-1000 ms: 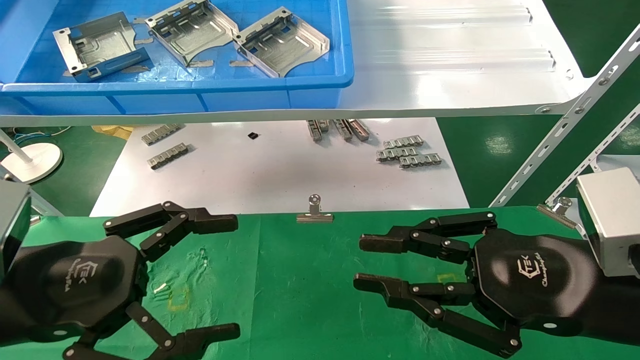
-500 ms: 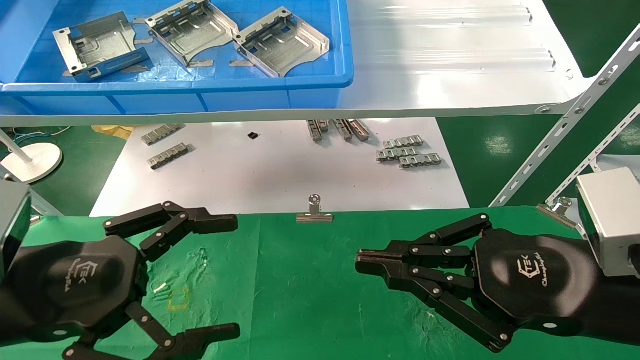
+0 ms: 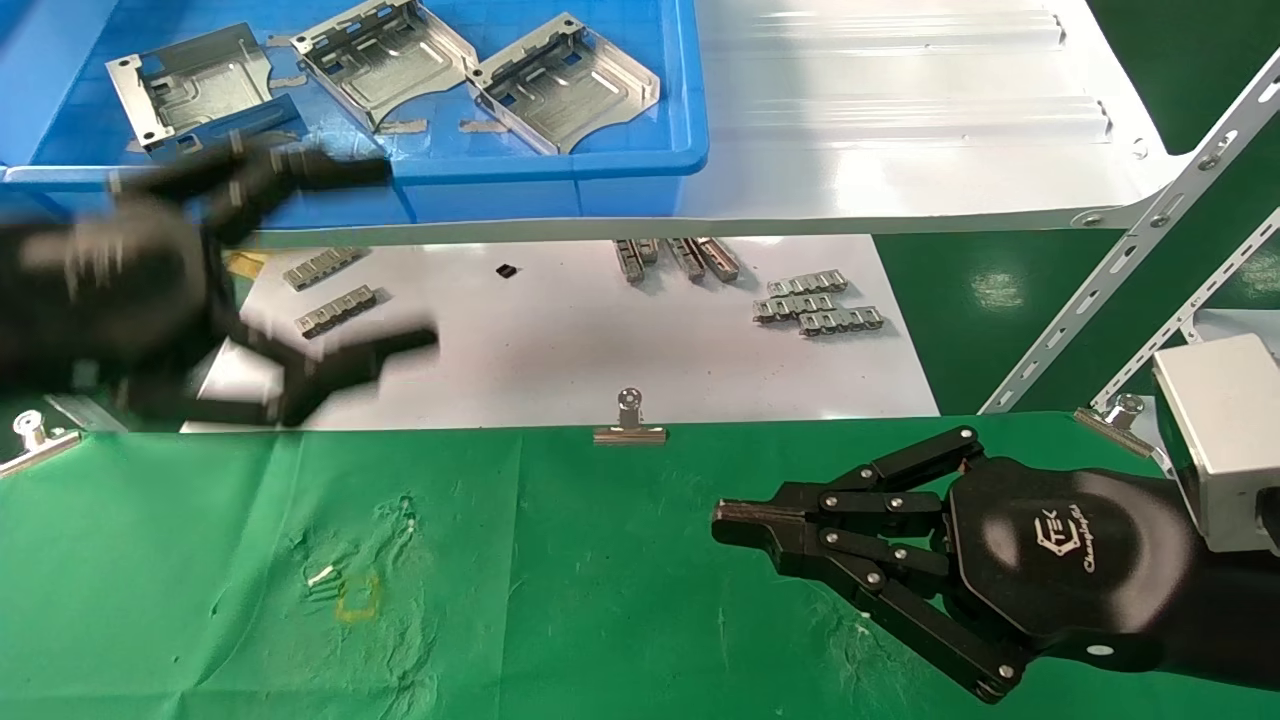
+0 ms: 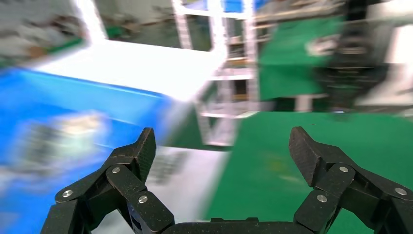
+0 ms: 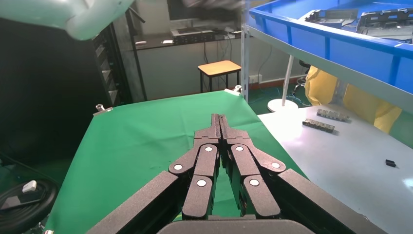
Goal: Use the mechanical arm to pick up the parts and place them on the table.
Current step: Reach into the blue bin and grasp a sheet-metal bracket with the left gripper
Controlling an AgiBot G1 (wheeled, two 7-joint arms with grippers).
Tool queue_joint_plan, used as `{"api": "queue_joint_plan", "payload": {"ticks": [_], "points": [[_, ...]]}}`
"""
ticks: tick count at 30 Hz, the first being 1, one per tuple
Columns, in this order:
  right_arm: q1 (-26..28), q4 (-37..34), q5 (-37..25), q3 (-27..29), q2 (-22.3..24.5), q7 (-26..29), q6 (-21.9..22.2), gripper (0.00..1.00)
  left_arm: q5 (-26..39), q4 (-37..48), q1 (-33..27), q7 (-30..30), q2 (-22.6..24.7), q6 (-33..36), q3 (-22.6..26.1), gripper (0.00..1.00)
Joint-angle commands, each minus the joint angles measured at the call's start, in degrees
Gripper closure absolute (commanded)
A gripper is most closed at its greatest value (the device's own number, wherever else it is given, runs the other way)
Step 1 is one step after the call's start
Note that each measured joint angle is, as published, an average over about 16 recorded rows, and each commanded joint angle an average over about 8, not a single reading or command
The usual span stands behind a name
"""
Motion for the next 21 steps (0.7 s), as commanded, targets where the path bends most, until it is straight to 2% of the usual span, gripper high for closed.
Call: {"api": "queue_joint_plan", "payload": {"ticks": [1, 10, 18, 19, 20, 21], "points": [[0.00, 0.00, 0.00, 0.00, 0.00, 0.00, 0.00, 1.00, 3.12, 1.04, -4.22, -0.88, 0.92, -2.50, 0.64, 0.00], [0.00, 0.00, 0.00, 0.00, 0.00, 0.00, 0.00, 1.00, 23.19, 24.13, -25.21, -1.25, 13.25, -10.32, 9.92, 0.00], [0.00, 0.00, 0.00, -0.01, 0.00, 0.00, 0.00, 1.00, 32.39, 44.78, -35.34, 4.23, 22.94, -19.52, 14.05, 0.00], [0.00, 0.00, 0.00, -0.01, 0.00, 0.00, 0.00, 1.00, 33.08, 46.93, -36.23, 4.72, 23.91, -20.54, 14.36, 0.03], [0.00, 0.00, 0.01, -0.01, 0.00, 0.00, 0.00, 1.00, 33.50, 48.96, -37.03, 4.86, 24.78, -21.41, 14.56, 0.10], [0.00, 0.00, 0.01, -0.01, 0.00, 0.00, 0.00, 1.00, 33.82, 50.93, -37.81, 4.81, 25.59, -22.18, 14.70, 0.23]]}}
